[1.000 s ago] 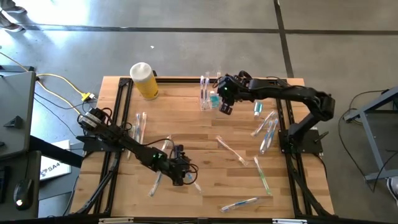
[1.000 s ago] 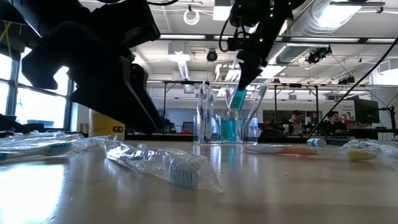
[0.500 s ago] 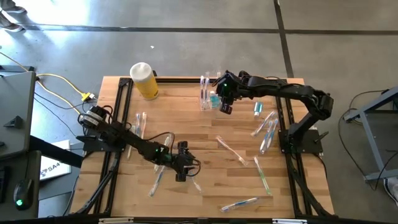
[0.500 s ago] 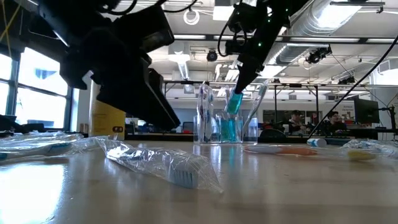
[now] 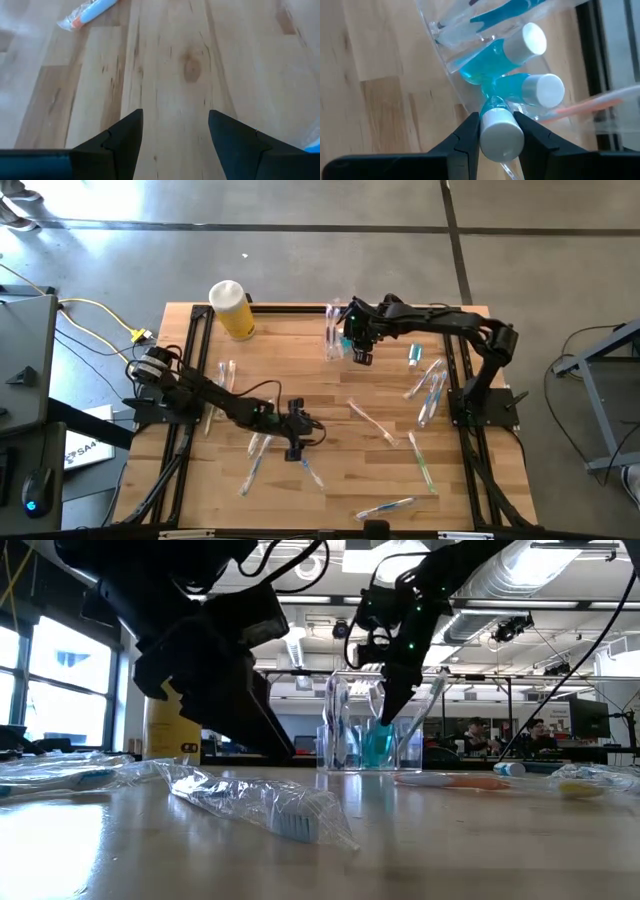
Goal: Pick & Place toothbrushing station
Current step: Put the blue mouthwash bottle into the transparent organizer
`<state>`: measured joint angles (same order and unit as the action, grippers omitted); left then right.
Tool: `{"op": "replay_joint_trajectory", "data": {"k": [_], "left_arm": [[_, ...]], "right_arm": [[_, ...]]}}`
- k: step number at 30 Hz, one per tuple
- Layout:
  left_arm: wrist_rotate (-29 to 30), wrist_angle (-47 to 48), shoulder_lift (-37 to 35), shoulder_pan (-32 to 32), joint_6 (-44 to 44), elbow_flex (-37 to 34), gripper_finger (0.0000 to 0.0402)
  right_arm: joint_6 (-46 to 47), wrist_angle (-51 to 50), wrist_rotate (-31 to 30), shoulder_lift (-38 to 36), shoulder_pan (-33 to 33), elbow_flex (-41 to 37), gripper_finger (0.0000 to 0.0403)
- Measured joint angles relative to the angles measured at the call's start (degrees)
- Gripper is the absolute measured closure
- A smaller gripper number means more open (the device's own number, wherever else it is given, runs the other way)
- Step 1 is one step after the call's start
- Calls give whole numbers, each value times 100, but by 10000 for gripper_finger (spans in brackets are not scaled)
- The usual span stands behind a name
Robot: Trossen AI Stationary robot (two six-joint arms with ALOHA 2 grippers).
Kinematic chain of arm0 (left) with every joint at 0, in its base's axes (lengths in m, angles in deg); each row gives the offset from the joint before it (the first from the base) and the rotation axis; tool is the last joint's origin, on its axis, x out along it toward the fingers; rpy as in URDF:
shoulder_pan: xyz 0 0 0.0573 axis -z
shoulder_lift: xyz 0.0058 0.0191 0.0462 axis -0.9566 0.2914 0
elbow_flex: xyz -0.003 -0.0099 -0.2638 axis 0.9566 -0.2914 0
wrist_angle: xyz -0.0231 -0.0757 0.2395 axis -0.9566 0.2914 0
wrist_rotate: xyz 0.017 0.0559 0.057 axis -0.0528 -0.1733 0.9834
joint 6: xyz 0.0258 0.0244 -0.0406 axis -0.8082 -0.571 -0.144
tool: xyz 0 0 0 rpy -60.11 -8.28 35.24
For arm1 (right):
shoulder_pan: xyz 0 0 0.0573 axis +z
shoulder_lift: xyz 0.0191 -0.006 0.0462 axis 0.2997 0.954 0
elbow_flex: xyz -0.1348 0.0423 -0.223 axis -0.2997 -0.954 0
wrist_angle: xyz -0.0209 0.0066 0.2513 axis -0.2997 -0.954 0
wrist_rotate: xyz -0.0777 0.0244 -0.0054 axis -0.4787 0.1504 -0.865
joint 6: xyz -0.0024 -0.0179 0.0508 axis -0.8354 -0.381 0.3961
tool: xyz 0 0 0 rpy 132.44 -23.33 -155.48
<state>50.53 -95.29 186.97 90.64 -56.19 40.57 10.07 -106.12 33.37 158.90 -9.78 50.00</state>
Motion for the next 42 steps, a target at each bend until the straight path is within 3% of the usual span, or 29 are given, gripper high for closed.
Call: {"op": "replay_joint_trajectory", "data": {"k": [18, 29, 42], "left_arm": [[-110, -286, 0, 4, 68, -261, 183], [-104, -297, 0, 2, -6, -261, 183], [-93, -280, 0, 2, -103, -259, 183]], "right_arm": [[-15, 61, -10, 43, -143, 2, 299], [129, 59, -56, 43, -95, 2, 250], [-45, 99, -1339, -234, 228, 2, 188]]}}
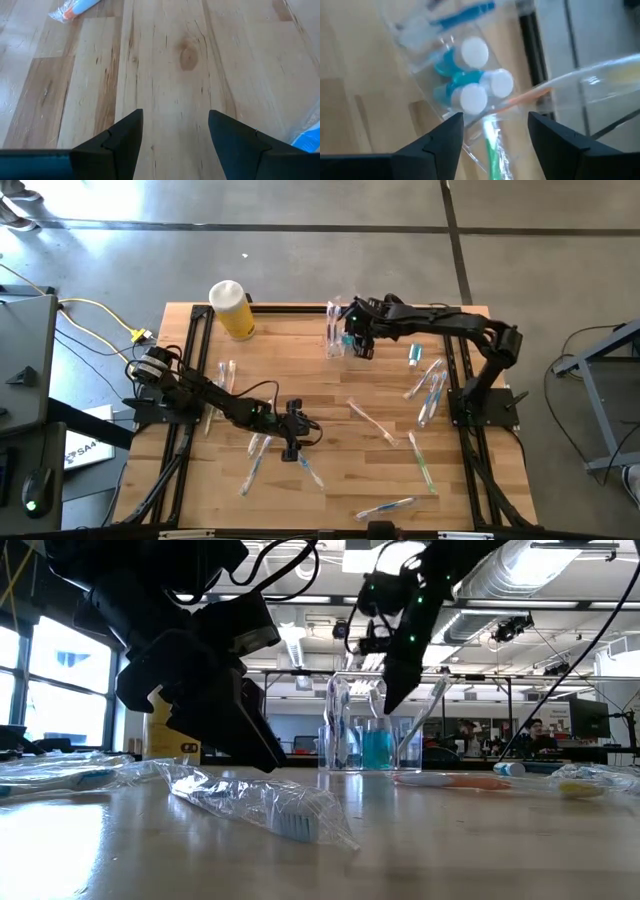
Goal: Pick & Place toothbrushing station
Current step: Put the blue mouthwash bottle into the transparent organizer
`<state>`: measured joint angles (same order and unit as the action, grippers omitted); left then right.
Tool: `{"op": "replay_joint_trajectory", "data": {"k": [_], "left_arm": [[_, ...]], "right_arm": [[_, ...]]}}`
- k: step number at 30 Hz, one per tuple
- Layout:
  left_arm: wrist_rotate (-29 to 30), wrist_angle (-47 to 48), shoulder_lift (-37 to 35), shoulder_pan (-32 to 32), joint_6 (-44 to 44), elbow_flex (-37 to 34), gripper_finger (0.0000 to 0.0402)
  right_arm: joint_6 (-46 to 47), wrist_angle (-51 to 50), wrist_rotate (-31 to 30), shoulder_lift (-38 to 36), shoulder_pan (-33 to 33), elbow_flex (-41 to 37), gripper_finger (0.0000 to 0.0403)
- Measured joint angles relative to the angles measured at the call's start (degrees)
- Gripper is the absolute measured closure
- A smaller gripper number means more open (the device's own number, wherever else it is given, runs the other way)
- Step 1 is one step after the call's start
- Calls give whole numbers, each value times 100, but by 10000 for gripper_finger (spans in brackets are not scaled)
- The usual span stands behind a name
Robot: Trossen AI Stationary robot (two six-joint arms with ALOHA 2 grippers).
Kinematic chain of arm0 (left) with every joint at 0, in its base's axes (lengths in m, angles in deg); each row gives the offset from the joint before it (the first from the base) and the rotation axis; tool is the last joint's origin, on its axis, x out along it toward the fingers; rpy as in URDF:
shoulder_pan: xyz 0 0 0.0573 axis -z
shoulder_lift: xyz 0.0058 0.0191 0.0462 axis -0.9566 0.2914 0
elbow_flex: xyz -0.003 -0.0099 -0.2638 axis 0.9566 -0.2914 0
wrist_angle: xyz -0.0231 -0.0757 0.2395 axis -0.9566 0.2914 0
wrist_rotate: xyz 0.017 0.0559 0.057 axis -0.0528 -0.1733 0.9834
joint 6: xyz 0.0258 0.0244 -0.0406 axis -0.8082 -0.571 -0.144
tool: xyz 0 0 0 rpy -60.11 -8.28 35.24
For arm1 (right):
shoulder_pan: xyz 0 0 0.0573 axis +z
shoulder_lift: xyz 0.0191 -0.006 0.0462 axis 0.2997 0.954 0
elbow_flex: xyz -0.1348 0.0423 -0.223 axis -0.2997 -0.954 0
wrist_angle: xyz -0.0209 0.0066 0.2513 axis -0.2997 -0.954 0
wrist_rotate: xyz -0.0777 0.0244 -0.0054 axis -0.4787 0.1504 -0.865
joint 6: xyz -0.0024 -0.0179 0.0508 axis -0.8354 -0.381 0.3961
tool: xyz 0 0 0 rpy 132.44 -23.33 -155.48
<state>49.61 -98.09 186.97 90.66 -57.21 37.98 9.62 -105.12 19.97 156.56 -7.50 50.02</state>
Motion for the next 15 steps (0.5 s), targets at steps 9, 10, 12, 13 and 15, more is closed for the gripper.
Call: {"op": "replay_joint_trajectory", "data": {"k": [9, 10, 12, 13, 15], "left_arm": [[-1, 0, 0, 0, 35, 2, 183], [-11, 1, 0, 0, 38, 2, 183], [-59, 5, 0, 0, 40, 2, 183], [-98, 13, 0, 0, 44, 2, 183], [-98, 23, 0, 0, 63, 2, 183]], "right_arm": [[94, -364, -56, -768, 794, 306, 192], [161, -357, -34, -880, 931, 306, 192], [275, -356, -19, -1074, 1210, 306, 192], [329, -362, -19, -1183, 1351, 306, 192], [375, -355, -17, -1368, 1662, 306, 192]]}}
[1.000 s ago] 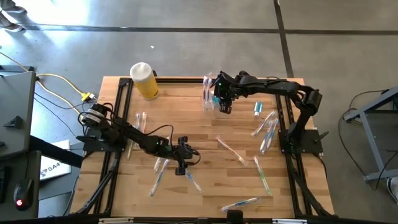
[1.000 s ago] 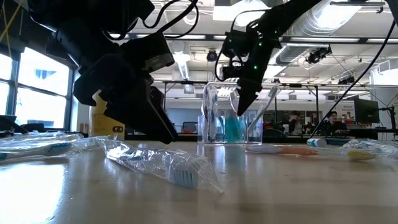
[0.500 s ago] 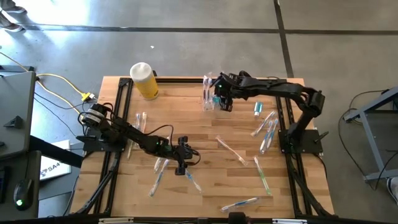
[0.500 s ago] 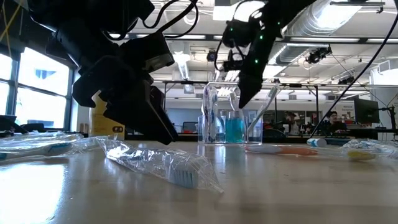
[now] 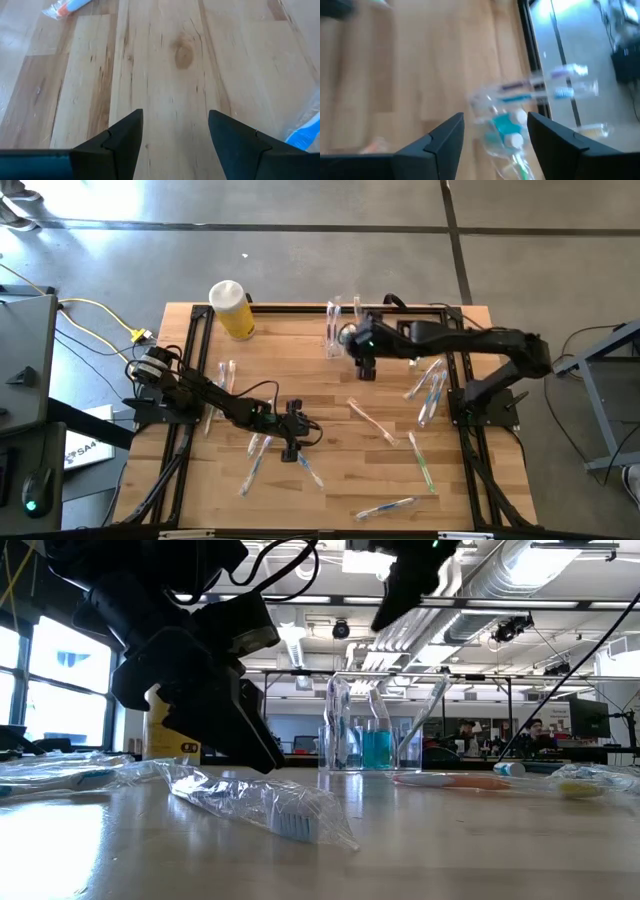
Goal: Pick & Place toothbrushing station
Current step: Put the blue mouthwash bottle into the transparent organizer
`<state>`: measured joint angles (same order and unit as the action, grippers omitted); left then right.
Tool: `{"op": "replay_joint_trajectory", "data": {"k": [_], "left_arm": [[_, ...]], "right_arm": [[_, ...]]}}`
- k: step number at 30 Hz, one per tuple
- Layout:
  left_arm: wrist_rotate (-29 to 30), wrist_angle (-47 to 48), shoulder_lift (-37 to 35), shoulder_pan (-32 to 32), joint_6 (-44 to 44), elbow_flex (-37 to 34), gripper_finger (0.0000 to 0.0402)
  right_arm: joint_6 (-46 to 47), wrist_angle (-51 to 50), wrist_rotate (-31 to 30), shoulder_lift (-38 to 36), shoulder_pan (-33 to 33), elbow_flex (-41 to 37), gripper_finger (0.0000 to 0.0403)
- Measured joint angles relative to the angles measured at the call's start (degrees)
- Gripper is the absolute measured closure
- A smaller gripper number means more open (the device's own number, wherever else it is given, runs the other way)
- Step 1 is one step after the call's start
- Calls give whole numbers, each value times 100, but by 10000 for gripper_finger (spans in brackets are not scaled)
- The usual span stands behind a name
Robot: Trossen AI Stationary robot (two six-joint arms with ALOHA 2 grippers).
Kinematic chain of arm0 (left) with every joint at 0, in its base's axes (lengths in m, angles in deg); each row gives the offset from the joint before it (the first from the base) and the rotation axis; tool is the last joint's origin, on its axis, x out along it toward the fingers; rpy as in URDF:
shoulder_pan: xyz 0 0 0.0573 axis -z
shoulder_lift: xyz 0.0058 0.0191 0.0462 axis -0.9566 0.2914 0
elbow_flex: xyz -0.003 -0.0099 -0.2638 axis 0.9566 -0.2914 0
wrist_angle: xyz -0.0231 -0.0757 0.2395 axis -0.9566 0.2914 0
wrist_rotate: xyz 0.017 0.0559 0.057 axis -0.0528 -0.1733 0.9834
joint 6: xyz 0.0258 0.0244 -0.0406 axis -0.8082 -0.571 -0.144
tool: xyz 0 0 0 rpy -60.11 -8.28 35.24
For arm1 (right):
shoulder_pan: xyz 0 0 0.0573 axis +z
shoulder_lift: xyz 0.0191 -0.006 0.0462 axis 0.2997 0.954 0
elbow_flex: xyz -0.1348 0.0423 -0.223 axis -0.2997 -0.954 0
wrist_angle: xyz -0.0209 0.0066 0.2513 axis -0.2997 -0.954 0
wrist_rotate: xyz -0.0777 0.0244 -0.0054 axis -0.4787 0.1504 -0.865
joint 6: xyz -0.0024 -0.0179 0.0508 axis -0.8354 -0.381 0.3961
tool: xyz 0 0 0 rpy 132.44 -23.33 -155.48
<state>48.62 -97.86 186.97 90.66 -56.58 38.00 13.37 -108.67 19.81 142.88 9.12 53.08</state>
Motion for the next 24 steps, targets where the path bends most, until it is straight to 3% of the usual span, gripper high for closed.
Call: {"op": "replay_joint_trajectory", "data": {"k": [9, 16, 21, 24], "left_arm": [[0, 23, 2, 2, 83, 0, 183], [2, 22, 2, 2, 86, 0, 183], [4, 23, 2, 2, 85, 0, 183], [-4, 23, 2, 2, 83, 0, 183]], "right_arm": [[1201, -188, -210, -531, 1561, 0, 192], [4449, -1287, 571, -582, 2090, 2, 192], [6075, -3265, 23, -510, 2079, -23, 192], [7366, -3946, -516, -534, 1833, -213, 192]]}}
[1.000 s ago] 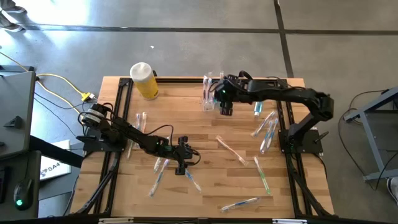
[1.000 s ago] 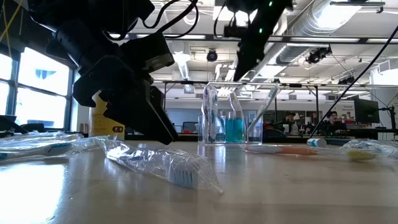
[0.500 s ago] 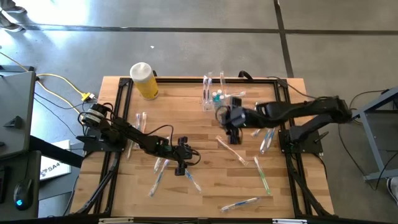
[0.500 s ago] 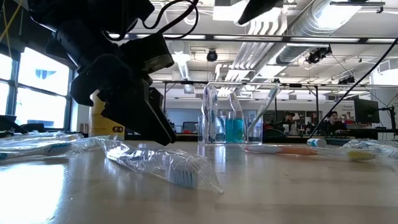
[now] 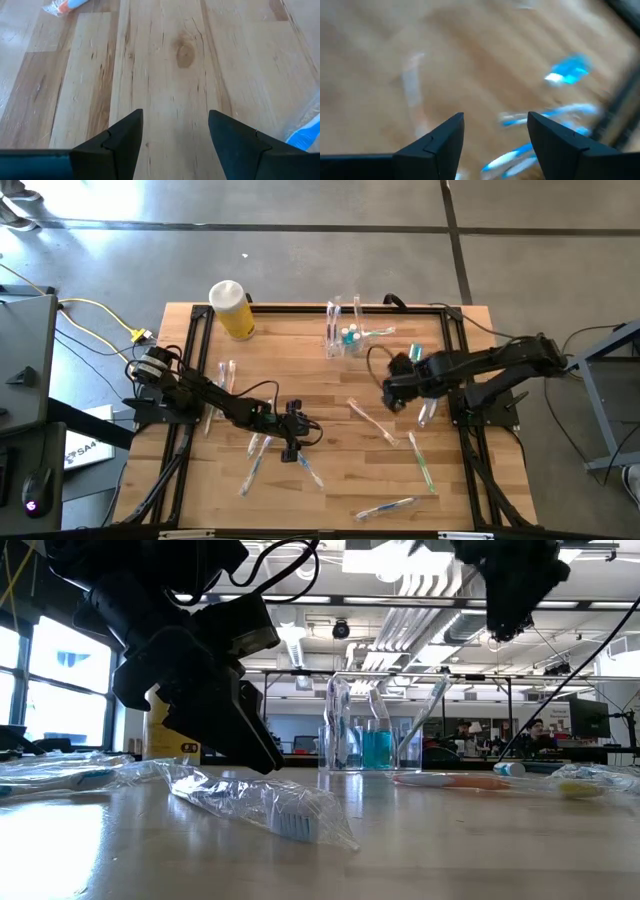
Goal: Pick & Place toothbrushing station
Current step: Put the blue mouthwash bottle into the transparent organizer
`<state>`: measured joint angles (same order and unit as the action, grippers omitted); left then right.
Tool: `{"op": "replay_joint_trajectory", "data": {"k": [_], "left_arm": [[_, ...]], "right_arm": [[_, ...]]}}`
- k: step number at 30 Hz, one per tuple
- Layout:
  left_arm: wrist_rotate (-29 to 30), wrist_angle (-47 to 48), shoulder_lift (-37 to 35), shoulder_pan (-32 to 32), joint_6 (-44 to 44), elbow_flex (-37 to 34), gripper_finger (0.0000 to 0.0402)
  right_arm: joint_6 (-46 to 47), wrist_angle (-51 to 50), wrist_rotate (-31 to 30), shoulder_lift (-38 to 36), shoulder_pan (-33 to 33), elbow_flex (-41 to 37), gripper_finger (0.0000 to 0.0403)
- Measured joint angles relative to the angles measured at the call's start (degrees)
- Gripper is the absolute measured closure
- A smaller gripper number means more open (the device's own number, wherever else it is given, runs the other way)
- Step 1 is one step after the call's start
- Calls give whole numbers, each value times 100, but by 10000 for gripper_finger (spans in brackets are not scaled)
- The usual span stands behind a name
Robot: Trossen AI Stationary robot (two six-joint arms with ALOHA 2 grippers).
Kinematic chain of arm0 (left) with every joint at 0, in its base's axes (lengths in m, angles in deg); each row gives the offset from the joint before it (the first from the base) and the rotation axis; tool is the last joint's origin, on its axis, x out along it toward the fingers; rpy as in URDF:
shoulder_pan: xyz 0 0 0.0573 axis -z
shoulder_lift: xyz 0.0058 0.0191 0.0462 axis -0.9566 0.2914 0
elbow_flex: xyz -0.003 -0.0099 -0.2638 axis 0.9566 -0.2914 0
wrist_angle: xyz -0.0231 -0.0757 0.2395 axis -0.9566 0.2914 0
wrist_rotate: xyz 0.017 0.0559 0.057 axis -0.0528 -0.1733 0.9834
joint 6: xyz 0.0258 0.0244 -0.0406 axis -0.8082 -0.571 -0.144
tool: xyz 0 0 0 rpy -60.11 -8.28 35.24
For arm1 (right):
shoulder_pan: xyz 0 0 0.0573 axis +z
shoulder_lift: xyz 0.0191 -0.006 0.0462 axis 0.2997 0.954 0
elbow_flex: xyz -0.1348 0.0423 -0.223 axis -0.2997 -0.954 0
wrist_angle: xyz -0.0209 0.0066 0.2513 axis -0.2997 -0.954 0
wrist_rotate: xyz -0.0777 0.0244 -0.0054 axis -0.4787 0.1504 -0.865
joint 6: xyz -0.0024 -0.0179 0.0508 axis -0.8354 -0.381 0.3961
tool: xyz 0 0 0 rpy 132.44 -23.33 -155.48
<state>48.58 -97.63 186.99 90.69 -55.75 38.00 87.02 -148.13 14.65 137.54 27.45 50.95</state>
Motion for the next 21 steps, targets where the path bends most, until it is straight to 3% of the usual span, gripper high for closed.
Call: {"op": "replay_joint_trajectory", "data": {"k": [3, 7, 14, 21], "left_arm": [[-65, 0, 0, 0, 2, 0, 183], [-82, 0, 0, 0, -12, 0, 183], [-131, 0, 0, 0, -149, 0, 183], [-175, 90, 0, 0, -194, 0, 183]], "right_arm": [[653, -451, -399, -78, -423, -226, 192], [471, -342, -128, -129, -1242, -637, 192], [-768, 1682, 905, -130, -2914, -1776, 192], [-977, 2818, 1007, -138, -3926, -2679, 192]]}}
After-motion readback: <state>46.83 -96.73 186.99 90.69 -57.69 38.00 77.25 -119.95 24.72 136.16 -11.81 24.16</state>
